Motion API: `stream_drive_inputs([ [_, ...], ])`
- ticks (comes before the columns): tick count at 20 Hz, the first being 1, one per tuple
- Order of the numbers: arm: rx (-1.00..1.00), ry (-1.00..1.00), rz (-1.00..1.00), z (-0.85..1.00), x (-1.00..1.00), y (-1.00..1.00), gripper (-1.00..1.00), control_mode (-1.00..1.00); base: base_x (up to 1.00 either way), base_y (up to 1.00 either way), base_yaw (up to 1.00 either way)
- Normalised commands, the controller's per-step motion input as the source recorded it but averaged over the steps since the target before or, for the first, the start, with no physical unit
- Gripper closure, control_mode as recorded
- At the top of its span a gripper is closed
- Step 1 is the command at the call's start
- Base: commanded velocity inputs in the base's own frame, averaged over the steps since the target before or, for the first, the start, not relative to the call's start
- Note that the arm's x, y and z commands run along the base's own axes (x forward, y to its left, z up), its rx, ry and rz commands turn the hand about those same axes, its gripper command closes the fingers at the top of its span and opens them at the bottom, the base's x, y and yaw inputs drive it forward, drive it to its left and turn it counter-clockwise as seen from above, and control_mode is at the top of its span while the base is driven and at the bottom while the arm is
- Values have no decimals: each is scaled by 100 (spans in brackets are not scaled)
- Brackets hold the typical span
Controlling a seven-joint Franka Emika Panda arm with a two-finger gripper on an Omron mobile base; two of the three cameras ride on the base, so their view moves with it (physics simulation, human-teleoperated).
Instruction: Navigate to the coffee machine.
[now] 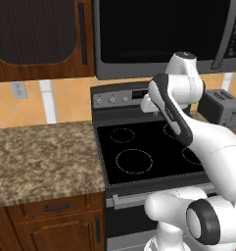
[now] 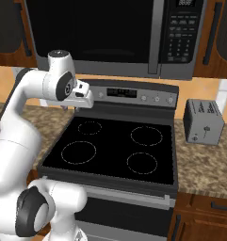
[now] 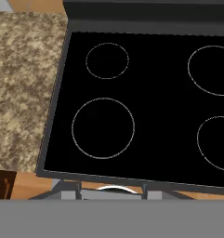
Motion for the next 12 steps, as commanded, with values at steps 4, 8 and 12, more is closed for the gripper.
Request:
stream_drive_inputs([
  [4, 0, 0, 0, 0, -31, 0, -100, -100, 0, 0, 0],
  [8, 0, -2, 0, 0, -50, 0, -100, -100, 0, 0, 0],
  [12, 0, 0, 0, 0, 0, 0, -100, 100, -61, 7, 29],
])
